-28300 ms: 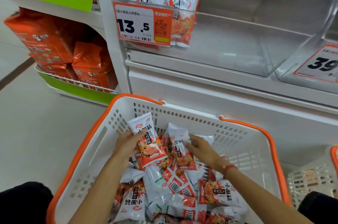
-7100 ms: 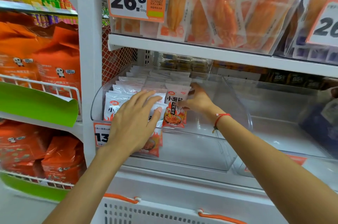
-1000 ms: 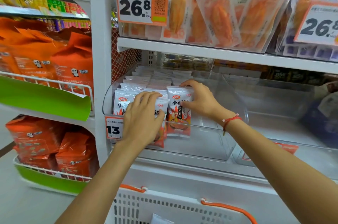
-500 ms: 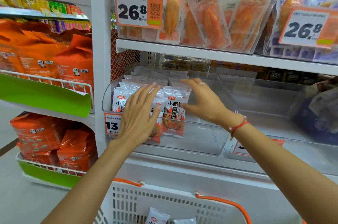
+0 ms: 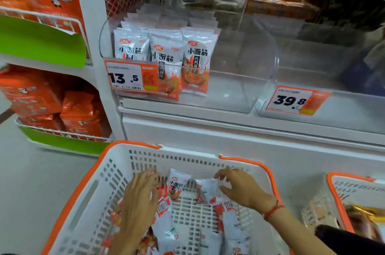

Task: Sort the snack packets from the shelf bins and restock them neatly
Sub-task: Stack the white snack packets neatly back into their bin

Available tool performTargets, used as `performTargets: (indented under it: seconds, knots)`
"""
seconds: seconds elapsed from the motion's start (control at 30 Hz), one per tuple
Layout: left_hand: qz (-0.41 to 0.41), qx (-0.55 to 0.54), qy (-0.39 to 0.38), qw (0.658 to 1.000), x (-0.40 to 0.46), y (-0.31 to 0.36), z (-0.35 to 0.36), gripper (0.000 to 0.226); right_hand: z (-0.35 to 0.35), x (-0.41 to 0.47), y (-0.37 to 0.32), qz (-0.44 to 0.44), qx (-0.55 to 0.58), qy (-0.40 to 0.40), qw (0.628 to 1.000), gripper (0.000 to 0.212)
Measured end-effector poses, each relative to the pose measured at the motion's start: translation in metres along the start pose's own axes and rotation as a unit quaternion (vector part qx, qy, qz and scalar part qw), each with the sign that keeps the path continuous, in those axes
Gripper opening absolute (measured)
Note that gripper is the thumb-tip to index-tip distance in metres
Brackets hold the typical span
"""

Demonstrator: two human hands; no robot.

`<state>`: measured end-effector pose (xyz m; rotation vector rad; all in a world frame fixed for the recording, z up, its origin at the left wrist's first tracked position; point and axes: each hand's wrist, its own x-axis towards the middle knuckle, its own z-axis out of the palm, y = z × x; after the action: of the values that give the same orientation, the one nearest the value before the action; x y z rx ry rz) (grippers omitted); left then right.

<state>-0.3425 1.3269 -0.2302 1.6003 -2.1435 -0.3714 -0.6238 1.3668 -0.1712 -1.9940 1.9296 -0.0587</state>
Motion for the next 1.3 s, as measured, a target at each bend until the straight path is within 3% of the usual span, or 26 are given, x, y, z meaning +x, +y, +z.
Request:
performTargets:
  seconds: [0.1,0.23,0.33,0.47,0.53,0.6,0.63,0.73,0.8,0.87,0.9,1.03,1.13,1.23,1.3]
  knots:
    - [-0.003,0.085,-0.13,0.988,-0.029,-0.028,0.035,0.057,0.062,-0.013,0.016,0.063,0.017,-0.028,0.997,0.037]
    - [0.014,0.177,-0.214,0.96,-0.052,-0.049,0.052,0.061,0.124,-0.025,0.033,0.121,-0.022,-0.097,0.988,0.048]
    - [-0.021,0.209,-0.307,0.928,-0.059,-0.046,0.046,0.068,0.155,-0.029,0.032,0.192,-0.023,-0.107,0.975,0.051]
    - [-0.051,0.182,-0.298,0.936,-0.049,-0.03,0.043,0.05,0.152,-0.013,0.022,0.2,-0.008,-0.095,0.975,0.037]
    - [-0.066,0.153,-0.26,0.951,-0.038,-0.016,0.034,0.046,0.121,-0.001,0.014,0.199,0.076,-0.11,0.971,0.03]
    - [-0.051,0.069,-0.243,0.966,-0.023,-0.001,0.028,0.054,0.075,0.008,-0.001,0.215,0.224,-0.157,0.938,0.029]
    - [-0.029,-0.005,-0.261,0.965,-0.015,0.008,0.024,0.062,0.052,0.009,-0.009,0.224,0.312,-0.191,0.903,0.027]
    - [-0.011,-0.196,-0.369,0.908,0.004,0.041,-0.003,0.075,0.003,0.005,-0.026,0.211,0.537,-0.269,0.771,0.024]
    - [-0.026,-0.249,-0.358,0.9,0.01,0.05,-0.019,0.057,-0.015,0.0,-0.03,0.171,0.597,-0.296,0.726,0.024]
    - [-0.027,-0.283,-0.328,0.901,0.01,0.051,-0.03,0.032,-0.028,-0.005,-0.03,0.136,0.624,-0.296,0.711,0.043]
    - [-0.032,-0.305,-0.318,0.897,0.01,0.051,-0.033,0.028,-0.035,-0.008,-0.03,0.124,0.615,-0.287,0.724,0.052]
    - [-0.053,-0.37,-0.308,0.875,0.001,0.052,-0.04,0.026,-0.039,-0.013,-0.04,0.072,0.451,-0.123,0.881,0.043]
    - [-0.082,-0.37,-0.347,0.858,-0.004,0.057,-0.047,0.019,-0.03,-0.013,-0.04,0.061,0.425,-0.031,0.902,0.041]
    - [-0.099,-0.377,-0.384,0.837,-0.002,0.055,-0.048,0.024,-0.023,-0.013,-0.039,0.029,0.411,-0.032,0.911,0.033]
    - [-0.1,-0.374,-0.391,0.835,-0.001,0.056,-0.047,0.02,-0.014,-0.008,-0.04,0.004,0.397,-0.039,0.917,0.05]
